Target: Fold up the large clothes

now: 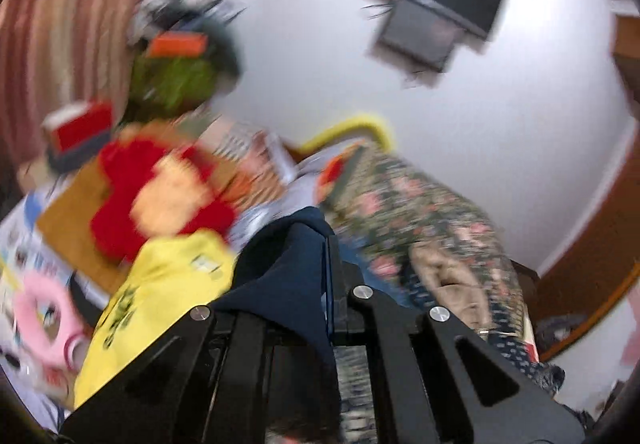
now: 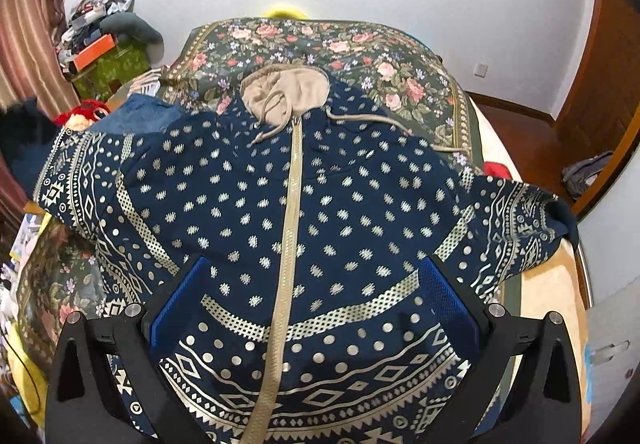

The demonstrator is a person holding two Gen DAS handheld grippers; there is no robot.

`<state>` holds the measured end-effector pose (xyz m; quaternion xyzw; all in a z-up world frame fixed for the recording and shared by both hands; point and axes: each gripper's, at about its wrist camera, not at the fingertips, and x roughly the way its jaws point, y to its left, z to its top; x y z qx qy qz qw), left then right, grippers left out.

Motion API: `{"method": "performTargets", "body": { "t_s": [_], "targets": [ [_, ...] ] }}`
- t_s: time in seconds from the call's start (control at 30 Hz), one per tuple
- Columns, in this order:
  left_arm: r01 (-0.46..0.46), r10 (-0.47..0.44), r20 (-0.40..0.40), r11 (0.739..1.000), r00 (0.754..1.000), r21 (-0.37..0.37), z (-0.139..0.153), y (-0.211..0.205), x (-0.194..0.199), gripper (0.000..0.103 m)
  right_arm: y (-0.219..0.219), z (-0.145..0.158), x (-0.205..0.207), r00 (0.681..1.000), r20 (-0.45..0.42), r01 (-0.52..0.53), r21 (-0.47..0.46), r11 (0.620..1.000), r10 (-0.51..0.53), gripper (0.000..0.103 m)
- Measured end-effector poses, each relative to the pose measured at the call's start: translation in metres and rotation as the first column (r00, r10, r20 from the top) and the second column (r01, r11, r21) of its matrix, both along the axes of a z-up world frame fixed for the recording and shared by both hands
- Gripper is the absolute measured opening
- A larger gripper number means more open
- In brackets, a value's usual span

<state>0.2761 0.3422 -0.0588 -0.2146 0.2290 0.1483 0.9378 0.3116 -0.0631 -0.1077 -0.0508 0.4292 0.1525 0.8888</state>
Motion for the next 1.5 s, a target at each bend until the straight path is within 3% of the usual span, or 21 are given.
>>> {"method": "performTargets", "body": {
  "t_s": [0.23, 0.33, 0.43, 0.53, 0.67, 0.8, 0.9, 0.97, 1.1, 1.17, 1.37, 1.5],
  "targets": [
    [0.214, -0.22, 0.054, 0.972, 0.974, 0.093, 0.038, -0.101, 0.048, 0.003, -0.022, 0.01, 0.01, 1.0, 0.03, -0.004, 0.039, 0.999, 0.003, 0.103],
    [0.306, -0.31, 0.026, 0.947, 0.951, 0.094, 0.032, -0.146, 0.071, 0.003, -0.031, 0.012, 0.014, 0.999, 0.04, 0.0, 0.055, 0.998, -0.002, 0.103],
    [0.41, -0.406, -0.062, 0.909, 0.912, 0.079, 0.008, -0.191, 0.098, 0.003, -0.043, 0.01, 0.02, 0.999, 0.031, 0.01, 0.068, 0.998, -0.012, 0.103],
    [0.509, -0.492, -0.172, 0.858, 0.853, 0.069, -0.023, -0.24, 0.114, 0.003, -0.054, 0.004, 0.024, 1.0, 0.009, 0.025, 0.08, 0.996, -0.026, 0.103],
    [0.637, -0.572, -0.361, 0.767, 0.737, 0.085, -0.083, -0.302, 0.121, 0.003, -0.069, -0.007, 0.026, 0.999, -0.033, 0.044, 0.09, 0.995, -0.041, 0.103],
    [0.707, -0.587, -0.51, 0.705, 0.628, 0.059, -0.135, -0.347, 0.117, 0.005, -0.079, -0.016, 0.025, 0.996, -0.069, 0.062, 0.089, 0.994, -0.056, 0.103],
    [0.732, -0.597, -0.588, 0.681, 0.546, -0.012, -0.166, -0.358, 0.111, 0.02, -0.085, -0.019, 0.023, 0.995, -0.083, 0.067, 0.081, 0.994, -0.06, 0.103],
    [0.733, -0.603, -0.618, 0.678, 0.504, -0.064, -0.182, -0.357, 0.106, 0.04, -0.086, -0.021, 0.022, 0.994, -0.09, 0.068, 0.07, 0.995, -0.062, 0.103],
    [0.727, -0.591, -0.625, 0.685, 0.51, -0.054, -0.186, -0.351, 0.089, 0.052, -0.085, -0.02, 0.019, 0.995, -0.087, 0.061, 0.043, 0.997, -0.057, 0.103],
    [0.72, -0.581, -0.618, 0.693, 0.53, -0.034, -0.181, -0.344, 0.076, 0.06, -0.082, -0.018, 0.017, 0.995, -0.084, 0.056, 0.029, 0.998, -0.053, 0.103],
    [0.71, -0.598, -0.566, 0.704, 0.568, -0.032, -0.147, -0.316, 0.05, 0.061, -0.065, -0.007, 0.01, 0.998, -0.062, 0.023, 0.003, 1.0, -0.022, 0.103],
    [0.678, -0.587, -0.489, 0.735, 0.645, 0.012, -0.115, -0.285, 0.032, 0.073, -0.045, 0.004, 0.008, 0.999, -0.036, -0.019, -0.004, 1.0, 0.019, 0.103]
  ]
}}
